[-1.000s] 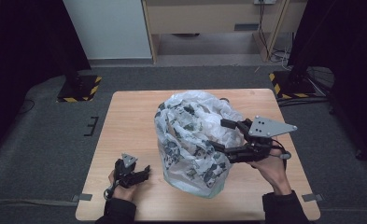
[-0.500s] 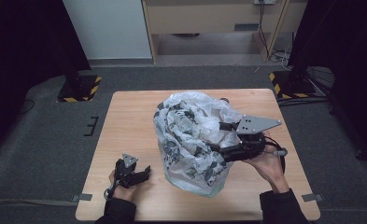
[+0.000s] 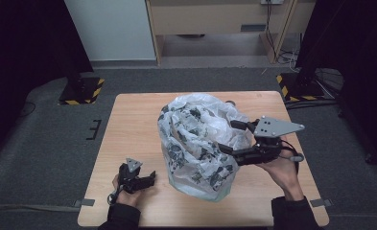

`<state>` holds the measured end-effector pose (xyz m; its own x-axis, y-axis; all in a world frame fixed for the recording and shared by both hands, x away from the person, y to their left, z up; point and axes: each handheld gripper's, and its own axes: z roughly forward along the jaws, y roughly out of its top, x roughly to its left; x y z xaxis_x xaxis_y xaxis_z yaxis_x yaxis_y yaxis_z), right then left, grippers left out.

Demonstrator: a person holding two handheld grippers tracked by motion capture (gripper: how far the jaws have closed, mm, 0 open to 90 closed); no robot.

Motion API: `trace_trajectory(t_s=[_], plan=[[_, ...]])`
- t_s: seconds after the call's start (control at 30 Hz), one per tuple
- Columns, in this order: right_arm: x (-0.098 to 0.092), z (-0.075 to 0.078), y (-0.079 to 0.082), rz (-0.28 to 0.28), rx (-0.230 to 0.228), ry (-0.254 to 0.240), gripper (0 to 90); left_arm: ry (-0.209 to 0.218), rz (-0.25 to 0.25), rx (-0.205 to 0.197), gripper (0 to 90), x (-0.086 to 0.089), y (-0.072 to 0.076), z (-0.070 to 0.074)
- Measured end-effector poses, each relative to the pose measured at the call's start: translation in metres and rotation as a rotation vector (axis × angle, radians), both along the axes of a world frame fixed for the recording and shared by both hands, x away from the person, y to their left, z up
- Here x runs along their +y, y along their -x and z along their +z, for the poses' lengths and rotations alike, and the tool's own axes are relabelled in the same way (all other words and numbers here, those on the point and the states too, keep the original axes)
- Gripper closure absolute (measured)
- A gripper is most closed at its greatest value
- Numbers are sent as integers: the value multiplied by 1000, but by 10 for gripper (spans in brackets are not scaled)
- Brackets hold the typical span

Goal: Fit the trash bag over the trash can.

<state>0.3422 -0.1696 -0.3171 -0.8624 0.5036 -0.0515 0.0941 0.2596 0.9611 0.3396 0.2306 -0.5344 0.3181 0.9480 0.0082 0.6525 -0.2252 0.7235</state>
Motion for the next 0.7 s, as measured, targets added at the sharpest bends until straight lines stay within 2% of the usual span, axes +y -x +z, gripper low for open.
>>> trace_trajectory(t_s=[0.1,0.23,0.4,0.5,0.57,0.7], plan=[[-3,7,4,-6,-36,-11,192,-1,2,2,149,0,0,0],[0,15,5,-8,-57,-57,184,-1,2,2,148,0,0,0],[12,27,-3,-14,-76,-110,163,-2,1,2,146,0,0,0],[21,32,-11,12,-67,-133,165,-2,1,2,146,0,0,0],[30,35,-15,34,-50,-113,165,-2,0,2,145,0,0,0],[47,32,-22,36,-19,8,158,-2,-1,3,142,0,0,0]])
